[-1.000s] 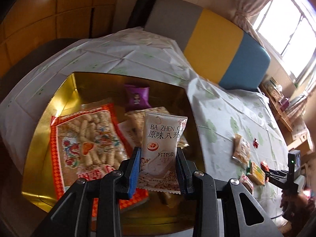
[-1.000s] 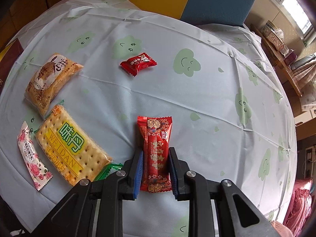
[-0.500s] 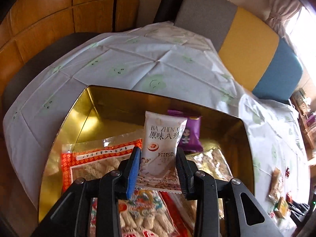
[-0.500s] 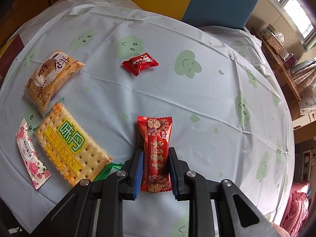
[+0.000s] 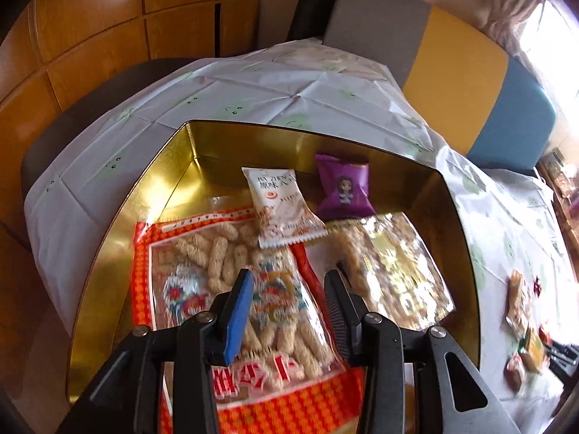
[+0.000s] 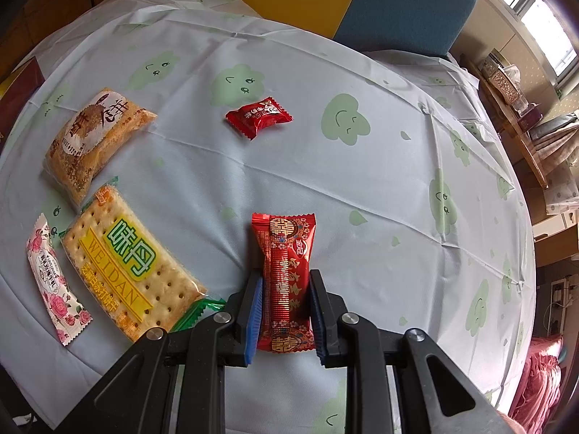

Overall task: Organize snacks
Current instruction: 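Carry the red candy bar into the tin and open the right tool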

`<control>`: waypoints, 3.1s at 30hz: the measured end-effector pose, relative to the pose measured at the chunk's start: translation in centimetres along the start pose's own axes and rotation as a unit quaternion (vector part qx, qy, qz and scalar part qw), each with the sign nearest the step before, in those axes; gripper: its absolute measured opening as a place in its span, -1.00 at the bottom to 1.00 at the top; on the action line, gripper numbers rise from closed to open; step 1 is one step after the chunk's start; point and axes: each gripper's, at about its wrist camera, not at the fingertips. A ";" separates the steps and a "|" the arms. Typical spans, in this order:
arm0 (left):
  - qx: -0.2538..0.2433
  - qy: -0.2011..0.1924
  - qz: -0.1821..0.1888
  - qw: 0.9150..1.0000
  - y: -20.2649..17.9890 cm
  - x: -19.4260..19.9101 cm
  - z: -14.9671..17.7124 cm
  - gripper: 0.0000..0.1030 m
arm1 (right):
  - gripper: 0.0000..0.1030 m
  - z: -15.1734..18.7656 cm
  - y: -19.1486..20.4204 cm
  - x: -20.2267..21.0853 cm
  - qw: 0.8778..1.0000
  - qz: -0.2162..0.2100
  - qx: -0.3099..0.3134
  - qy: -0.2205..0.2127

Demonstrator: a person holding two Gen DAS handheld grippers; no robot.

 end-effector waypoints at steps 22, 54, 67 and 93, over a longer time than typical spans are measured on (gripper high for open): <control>-0.043 -0.046 -0.021 0.998 0.4 4.7 5.7 -0.19 | -0.56 0.1 0.4 0.2 1.000 0.007 -0.003 0.000; 0.003 -0.047 -0.038 0.998 4.8 4.3 5.6 -0.11 | -0.57 -5.3 29.0 9.0 0.927 -0.296 0.187 -0.135; -0.007 -0.052 -0.037 0.998 4.6 4.6 5.8 -0.10 | -0.42 -2.9 35.6 2.3 0.925 -0.280 0.254 -0.043; -0.056 -0.079 -0.015 0.995 1.3 7.0 6.5 -0.10 | -0.37 -1.0 28.5 7.5 0.942 -0.255 0.164 -0.143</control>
Point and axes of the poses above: each gripper's, at about its wrist camera, not at the fingertips, and x roughly against the way its jaws point, y to its left, z to its underside, and after that the axes turned 13 degrees about -z, right-handed
